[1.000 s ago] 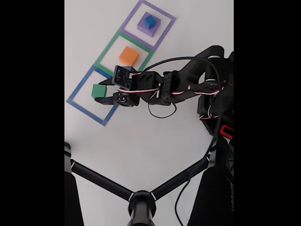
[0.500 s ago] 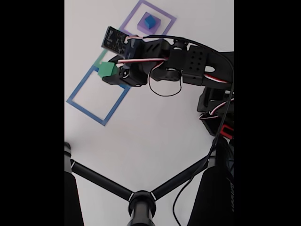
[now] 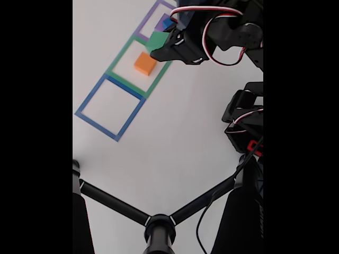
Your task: Tower of hanoi
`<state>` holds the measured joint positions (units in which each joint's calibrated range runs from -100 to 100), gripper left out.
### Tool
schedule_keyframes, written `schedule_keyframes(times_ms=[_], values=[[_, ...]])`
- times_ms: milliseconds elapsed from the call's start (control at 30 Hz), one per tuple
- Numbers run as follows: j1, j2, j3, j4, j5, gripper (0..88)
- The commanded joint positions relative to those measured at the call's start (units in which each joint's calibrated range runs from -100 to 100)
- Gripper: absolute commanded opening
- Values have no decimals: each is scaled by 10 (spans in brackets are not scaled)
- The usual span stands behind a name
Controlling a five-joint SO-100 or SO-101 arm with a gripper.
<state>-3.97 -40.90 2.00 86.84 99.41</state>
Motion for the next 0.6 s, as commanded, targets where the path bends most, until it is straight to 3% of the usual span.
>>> schedule_keyframes(times_ms=[0, 233, 567], values=[[29, -22, -37, 23, 6, 72], [69, -25, 18, -18, 6, 74], [90, -70, 250, -206, 6, 74]])
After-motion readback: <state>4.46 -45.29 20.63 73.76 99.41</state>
